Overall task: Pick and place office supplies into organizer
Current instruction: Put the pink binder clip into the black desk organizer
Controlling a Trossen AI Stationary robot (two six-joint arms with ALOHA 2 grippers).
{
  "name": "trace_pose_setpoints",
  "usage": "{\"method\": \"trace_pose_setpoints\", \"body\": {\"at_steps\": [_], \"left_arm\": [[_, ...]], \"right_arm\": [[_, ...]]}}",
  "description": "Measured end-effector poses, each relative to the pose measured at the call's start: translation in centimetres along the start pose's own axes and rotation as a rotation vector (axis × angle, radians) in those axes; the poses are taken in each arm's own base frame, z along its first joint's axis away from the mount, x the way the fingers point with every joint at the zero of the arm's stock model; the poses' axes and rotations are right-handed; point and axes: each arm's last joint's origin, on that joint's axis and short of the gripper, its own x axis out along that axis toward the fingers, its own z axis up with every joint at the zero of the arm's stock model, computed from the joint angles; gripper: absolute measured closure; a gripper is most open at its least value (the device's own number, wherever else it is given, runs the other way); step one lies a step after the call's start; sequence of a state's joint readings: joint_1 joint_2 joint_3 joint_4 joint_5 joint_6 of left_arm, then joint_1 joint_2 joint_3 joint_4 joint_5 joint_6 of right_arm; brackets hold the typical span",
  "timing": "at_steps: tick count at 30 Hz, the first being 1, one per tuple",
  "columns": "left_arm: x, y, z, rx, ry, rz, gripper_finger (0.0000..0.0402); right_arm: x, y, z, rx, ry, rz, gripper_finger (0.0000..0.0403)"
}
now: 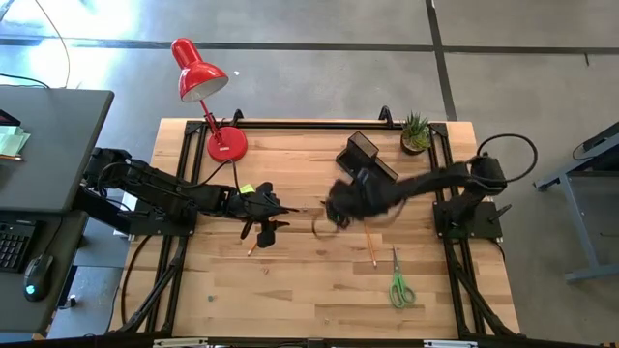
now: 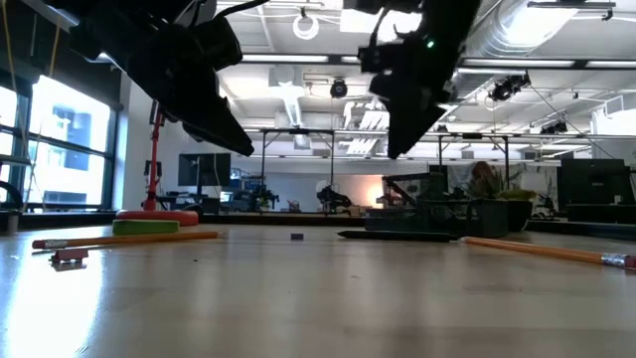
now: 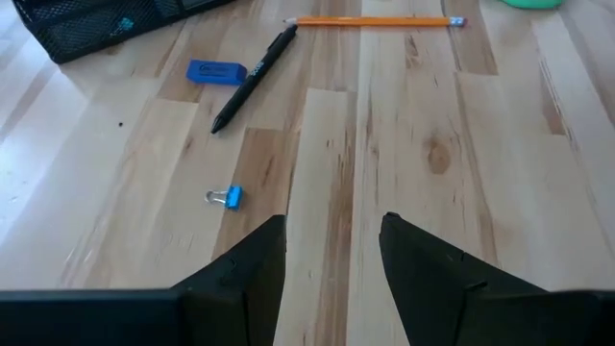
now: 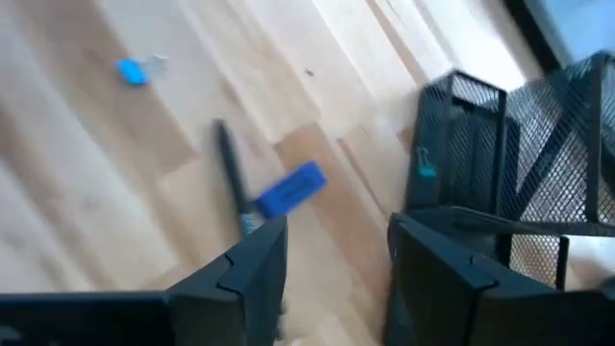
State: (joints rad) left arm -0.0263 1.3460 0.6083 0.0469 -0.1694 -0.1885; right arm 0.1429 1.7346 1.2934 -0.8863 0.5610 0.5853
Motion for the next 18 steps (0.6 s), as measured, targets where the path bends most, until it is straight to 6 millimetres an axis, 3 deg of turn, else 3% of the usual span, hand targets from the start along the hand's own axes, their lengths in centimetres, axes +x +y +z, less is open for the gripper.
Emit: {"method": "trace_pose_setpoints", "body": {"at_steps": [5,11,14,18], "left_arm": [[0.0,0.0,0.0,-0.014,-0.001,-0.001,0.0245],[0.0,0.0,0.0,-0.027,-0.005,-0.001,0.0245],[0.0,0.0,0.0,-0.026,-0.005,-0.001,0.0245],[0.0,0.0,0.0,-0.027,-0.003,-0.001,0.0245]], "right_arm": [[-3.0,3.4,-2.6,-0.015,-0.131,-0.035,0.0249],[-5.1,5.0,-5.1,-0.007,-0.197,-0.067,0.0265],[-5.6,5.3,-5.9,-0.005,-0.235,-0.092,0.0269],[-4.7,5.2,-7.4,-0.01,-0.264,-0.15,0.027]]}}
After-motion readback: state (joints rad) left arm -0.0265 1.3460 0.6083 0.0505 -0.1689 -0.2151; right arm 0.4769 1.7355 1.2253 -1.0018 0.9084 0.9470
